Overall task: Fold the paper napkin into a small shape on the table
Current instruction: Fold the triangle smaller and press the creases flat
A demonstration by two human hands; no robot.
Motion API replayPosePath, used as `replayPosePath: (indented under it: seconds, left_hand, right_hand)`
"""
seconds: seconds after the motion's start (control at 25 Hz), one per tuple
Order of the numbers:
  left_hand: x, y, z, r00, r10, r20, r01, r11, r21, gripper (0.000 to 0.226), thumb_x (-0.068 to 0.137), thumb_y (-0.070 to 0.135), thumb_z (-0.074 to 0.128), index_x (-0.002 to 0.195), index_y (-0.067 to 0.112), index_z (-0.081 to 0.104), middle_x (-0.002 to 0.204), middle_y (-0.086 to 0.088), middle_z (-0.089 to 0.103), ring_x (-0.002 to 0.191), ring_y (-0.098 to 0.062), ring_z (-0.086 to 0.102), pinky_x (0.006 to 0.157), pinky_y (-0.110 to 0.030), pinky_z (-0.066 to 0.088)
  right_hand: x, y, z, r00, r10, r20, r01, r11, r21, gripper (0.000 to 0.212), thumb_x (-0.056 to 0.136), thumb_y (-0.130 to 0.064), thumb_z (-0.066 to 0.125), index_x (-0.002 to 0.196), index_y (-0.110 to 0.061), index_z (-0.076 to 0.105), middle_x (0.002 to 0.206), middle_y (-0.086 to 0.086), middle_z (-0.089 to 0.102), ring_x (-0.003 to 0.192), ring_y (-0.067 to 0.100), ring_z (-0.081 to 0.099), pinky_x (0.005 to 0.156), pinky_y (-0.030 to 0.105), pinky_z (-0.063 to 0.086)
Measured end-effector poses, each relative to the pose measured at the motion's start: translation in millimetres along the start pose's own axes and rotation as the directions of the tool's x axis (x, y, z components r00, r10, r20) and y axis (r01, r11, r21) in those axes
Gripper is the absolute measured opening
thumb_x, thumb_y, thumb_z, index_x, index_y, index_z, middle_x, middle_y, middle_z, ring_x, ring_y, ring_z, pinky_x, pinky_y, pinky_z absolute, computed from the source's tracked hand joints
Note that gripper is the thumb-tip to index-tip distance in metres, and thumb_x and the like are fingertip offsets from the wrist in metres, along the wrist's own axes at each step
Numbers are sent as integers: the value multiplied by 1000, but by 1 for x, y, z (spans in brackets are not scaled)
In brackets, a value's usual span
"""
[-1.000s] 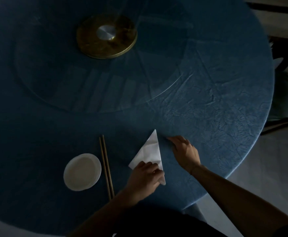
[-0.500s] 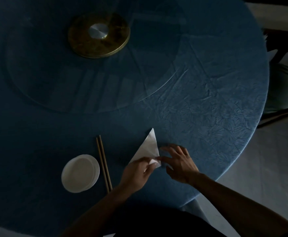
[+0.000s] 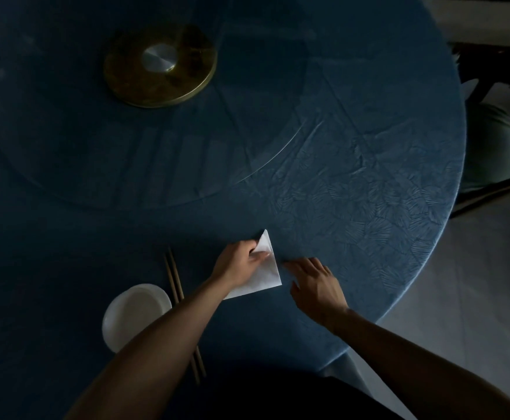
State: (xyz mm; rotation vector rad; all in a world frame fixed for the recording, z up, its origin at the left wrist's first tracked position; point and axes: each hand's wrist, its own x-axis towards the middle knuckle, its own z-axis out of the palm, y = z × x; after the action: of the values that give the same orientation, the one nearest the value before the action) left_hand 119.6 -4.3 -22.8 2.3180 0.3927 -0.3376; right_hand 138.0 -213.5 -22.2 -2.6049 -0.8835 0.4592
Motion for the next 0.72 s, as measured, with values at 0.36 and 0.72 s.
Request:
replayPosePath:
  seconds: [0.36, 0.72]
  left_hand:
    - [24, 7, 3, 1000, -13, 20, 13, 1000, 15, 23, 83, 30, 73, 105, 28, 65, 74, 11, 59, 70, -12, 57, 64, -27, 45]
    - [45, 14, 4, 999, 41, 8, -40, 995, -90, 26, 81, 16, 76, 105, 24, 68, 78, 17, 65, 65, 0, 55, 66, -21, 46]
  right_hand:
    - [-18, 13, 4, 913, -377, 154, 403, 894, -197, 53, 80, -33, 55, 132, -22, 52, 145, 1, 48, 125, 27, 50, 95, 42, 47]
    - [-19, 14, 4, 899, -318, 301, 398, 880, -260, 70, 84, -41, 51, 148, -23, 29, 157, -3, 28, 136, 28, 38, 107, 44, 36]
